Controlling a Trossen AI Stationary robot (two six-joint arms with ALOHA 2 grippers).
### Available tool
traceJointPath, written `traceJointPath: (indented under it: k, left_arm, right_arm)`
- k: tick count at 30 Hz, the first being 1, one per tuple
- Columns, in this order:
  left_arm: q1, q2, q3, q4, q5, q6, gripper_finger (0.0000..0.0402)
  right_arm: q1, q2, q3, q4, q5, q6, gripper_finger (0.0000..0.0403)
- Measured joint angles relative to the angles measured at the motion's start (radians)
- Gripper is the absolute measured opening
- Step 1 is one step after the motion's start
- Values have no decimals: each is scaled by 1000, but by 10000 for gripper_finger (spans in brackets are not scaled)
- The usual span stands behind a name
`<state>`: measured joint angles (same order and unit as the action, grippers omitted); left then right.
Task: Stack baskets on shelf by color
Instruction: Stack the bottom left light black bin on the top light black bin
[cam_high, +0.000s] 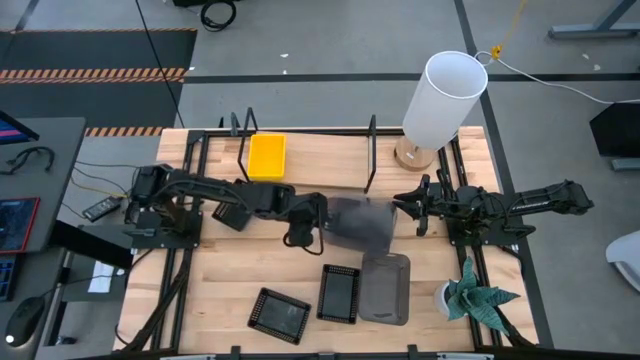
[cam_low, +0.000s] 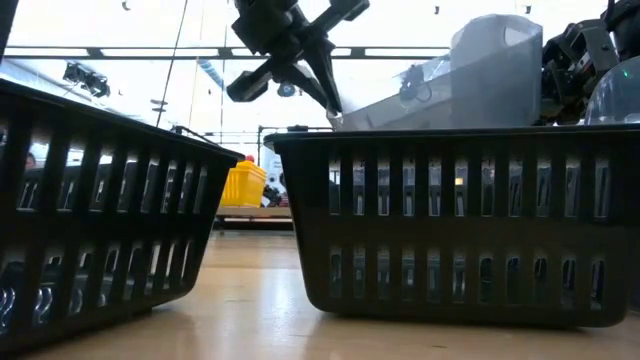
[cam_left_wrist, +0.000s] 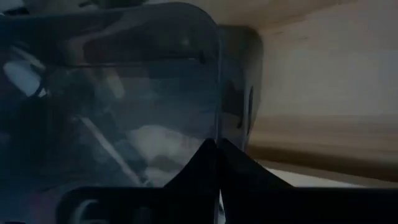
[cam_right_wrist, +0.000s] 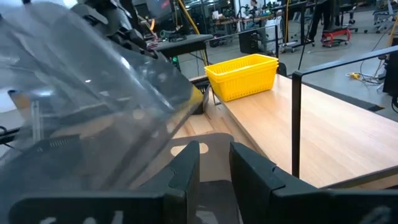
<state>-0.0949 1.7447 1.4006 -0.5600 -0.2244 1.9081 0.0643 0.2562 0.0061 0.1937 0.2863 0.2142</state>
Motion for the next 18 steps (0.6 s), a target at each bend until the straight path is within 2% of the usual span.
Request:
traceJointPath:
  k: [3,7,10,14,18]
  left_arm:
    - [6,0,0,-29,64,-17,6]
    - [-14,0,0,-87,72,-45,6]
    - [-31,0,0,-117,87,-127,6]
    - [-43,-6,0,-179,166,-248,6]
    - [-56,-6,0,-248,189,-284,6]
  right_arm:
    - [0,0,0,0,0,0,93]
    - [0,0,0,0,0,0,93]
    - [0,0,0,0,0,0,93]
    - [0,0,0,0,0,0,93]
    - [0,0,0,0,0,0,93]
